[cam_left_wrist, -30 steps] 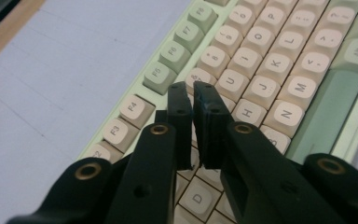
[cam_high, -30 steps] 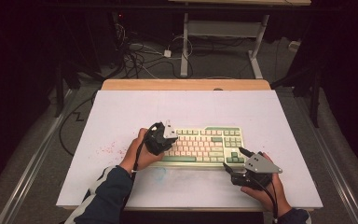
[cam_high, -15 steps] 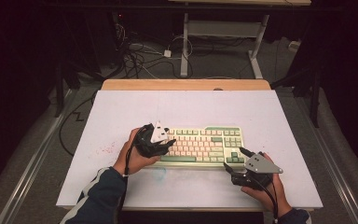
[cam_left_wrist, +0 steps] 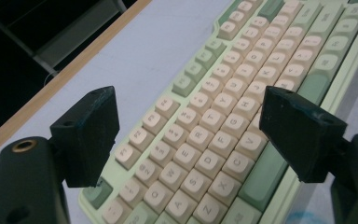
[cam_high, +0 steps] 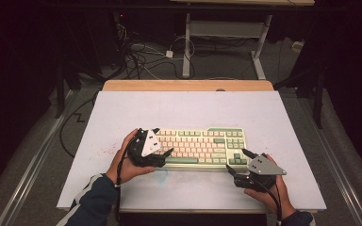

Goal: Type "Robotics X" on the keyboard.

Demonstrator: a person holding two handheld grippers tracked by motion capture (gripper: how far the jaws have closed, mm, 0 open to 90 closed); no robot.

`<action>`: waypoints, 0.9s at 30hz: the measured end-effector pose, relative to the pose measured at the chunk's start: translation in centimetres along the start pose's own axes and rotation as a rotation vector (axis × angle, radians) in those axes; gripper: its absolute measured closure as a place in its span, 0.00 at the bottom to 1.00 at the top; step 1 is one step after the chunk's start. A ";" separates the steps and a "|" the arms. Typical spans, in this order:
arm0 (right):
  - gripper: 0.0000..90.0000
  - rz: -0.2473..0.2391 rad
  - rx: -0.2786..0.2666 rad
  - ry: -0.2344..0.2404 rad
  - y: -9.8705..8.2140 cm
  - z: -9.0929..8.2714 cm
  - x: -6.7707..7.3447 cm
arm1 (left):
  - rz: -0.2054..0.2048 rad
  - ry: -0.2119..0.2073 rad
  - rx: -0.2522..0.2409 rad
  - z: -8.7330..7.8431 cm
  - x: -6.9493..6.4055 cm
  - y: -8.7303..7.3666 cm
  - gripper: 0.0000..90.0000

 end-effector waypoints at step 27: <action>0.89 -0.030 0.021 0.112 2.5 0.1 1.6 | -0.013 0.065 -0.038 -4.6 2.8 -4.6 0.21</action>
Point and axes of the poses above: each handheld gripper's, and its own axes: z roughly forward along the jaws, y roughly out of its top, x roughly to its left, the point moved 8 cm from there along z, roughly forward along the jaws, and after that the axes turned 14 degrees about x, right-handed, at the moved point
